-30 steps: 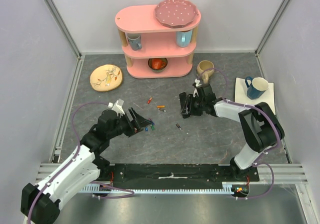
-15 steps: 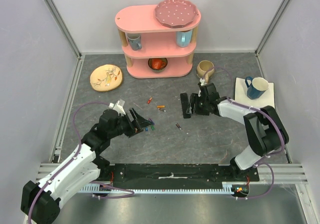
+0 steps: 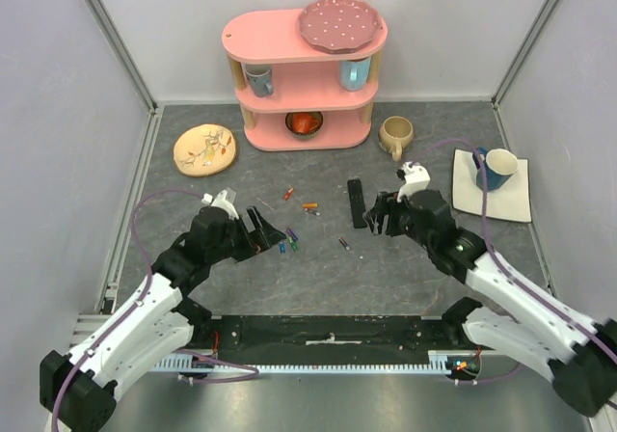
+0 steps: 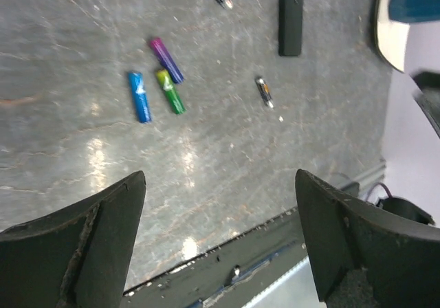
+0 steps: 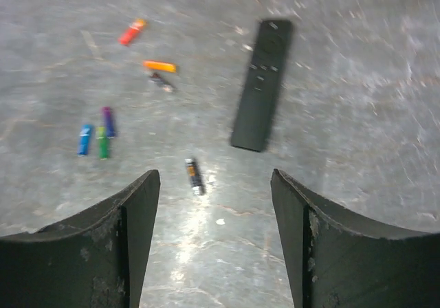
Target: Load the batteries into the remote control
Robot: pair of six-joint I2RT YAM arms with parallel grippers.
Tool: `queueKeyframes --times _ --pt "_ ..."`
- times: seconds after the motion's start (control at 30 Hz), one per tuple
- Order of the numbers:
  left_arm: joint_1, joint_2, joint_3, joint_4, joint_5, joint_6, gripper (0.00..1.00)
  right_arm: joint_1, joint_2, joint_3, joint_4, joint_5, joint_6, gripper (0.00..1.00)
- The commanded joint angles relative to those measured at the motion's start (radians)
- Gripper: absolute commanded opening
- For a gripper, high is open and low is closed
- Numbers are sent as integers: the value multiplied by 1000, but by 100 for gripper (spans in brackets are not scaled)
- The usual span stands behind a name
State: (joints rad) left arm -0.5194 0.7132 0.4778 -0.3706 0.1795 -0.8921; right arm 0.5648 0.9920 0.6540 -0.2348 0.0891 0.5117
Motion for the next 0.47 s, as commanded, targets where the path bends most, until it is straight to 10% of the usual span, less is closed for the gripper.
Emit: queueKeyframes --times 0.0,0.3,0.43 --pt "-2 -3 76 -122 -178 76 95 122 -212 -155 100 221 -35 74" --pt "-2 -86 31 -45 -212 59 96 124 -391 -275 95 239 -2 80" --pt "-2 -73 76 -85 -252 79 95 124 -408 -261 92 251 43 98"
